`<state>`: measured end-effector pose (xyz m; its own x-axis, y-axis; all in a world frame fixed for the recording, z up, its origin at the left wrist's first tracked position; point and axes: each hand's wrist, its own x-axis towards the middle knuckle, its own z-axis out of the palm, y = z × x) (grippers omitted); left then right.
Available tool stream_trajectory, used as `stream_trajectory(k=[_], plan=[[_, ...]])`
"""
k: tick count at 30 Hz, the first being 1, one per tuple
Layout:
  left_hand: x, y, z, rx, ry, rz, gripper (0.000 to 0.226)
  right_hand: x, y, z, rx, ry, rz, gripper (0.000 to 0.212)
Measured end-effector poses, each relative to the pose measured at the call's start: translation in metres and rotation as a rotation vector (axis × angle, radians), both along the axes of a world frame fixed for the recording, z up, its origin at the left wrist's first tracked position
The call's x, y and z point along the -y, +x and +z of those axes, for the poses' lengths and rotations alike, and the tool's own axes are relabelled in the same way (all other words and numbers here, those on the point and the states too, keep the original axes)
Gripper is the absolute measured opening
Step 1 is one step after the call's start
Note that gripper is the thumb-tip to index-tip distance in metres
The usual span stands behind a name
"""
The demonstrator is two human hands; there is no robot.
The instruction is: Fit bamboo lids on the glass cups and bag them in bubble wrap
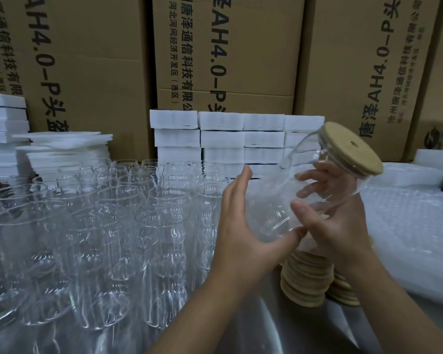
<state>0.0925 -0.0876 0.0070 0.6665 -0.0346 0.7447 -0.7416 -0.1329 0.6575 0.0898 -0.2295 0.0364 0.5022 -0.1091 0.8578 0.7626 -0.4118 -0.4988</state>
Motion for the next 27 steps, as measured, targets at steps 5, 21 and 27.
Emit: stream_trajectory(k=[5,21,27], plan=[[-0.0007,-0.0028,0.0022,-0.011,-0.144,0.038,0.063,-0.0009,0.0013,-0.0003,0.108,0.074,-0.020,0.044],[-0.0008,0.0062,0.0083,-0.156,-0.527,-0.033,0.026,-0.0059,0.0033,-0.0033,0.148,0.080,-0.001,0.047],[0.0001,0.0035,0.0094,-0.037,-0.549,-0.008,0.024,-0.0085,0.0028,-0.0057,0.100,0.073,-0.077,0.051]])
